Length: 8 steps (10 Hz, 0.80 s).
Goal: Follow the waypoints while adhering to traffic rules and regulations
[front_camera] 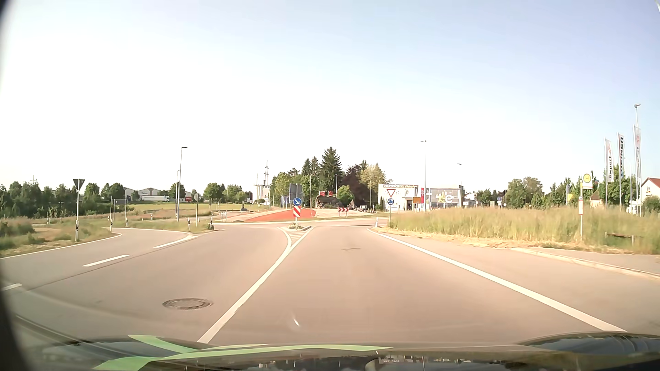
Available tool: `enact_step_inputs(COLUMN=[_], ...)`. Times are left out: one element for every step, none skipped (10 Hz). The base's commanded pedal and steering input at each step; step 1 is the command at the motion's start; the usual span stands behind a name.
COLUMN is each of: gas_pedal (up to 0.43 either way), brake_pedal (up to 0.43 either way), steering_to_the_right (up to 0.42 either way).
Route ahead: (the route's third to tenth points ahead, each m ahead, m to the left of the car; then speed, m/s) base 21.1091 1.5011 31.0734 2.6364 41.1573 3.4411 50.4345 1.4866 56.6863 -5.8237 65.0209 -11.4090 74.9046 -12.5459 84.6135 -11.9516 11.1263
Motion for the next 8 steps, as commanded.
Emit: enact_step_inputs(gas_pedal=[0.0,0.0,0.0,0.0,0.0,0.0,0.0,0.0], brake_pedal=[0.104,0.037,0.018,0.012,0.012,0.024,0.037,0.049], steering_to_the_right=[-0.021,-0.02,-0.021,-0.021,-0.021,-0.021,-0.021,-0.02])
